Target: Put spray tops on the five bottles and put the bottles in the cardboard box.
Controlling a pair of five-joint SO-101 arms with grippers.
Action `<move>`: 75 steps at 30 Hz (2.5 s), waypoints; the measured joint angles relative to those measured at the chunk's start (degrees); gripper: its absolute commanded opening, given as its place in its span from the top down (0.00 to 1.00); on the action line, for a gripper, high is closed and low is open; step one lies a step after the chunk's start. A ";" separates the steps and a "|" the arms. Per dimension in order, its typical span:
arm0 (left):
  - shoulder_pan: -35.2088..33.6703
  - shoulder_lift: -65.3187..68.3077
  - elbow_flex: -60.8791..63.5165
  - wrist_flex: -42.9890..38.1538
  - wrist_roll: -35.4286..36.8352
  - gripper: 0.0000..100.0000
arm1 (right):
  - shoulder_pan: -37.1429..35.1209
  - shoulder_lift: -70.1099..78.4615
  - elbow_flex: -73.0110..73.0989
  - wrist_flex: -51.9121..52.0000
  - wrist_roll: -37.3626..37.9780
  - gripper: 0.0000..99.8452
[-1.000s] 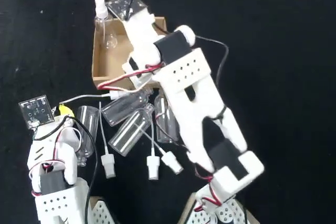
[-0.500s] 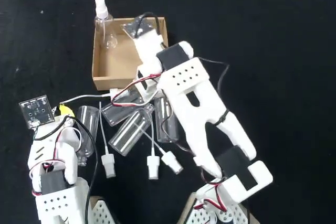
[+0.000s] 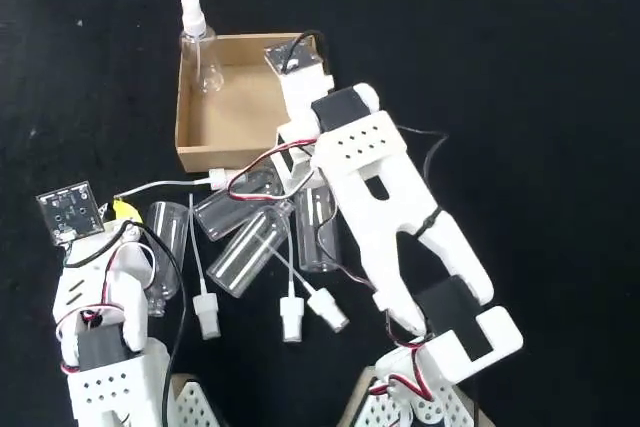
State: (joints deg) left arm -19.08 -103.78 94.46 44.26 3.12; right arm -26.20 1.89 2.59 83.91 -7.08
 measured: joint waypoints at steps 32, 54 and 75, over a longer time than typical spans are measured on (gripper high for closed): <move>0.00 0.00 0.00 0.00 0.00 0.97 | 0.00 0.18 12.48 -11.60 -6.07 0.74; 0.00 0.00 0.00 0.00 0.00 0.97 | 0.00 11.96 9.23 -14.15 -6.51 0.79; 0.00 0.00 0.00 0.00 0.00 0.97 | 0.18 11.96 8.62 -11.25 2.46 0.84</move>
State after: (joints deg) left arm -19.08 -103.78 94.46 44.26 3.12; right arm -26.02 13.85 11.21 72.66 -4.62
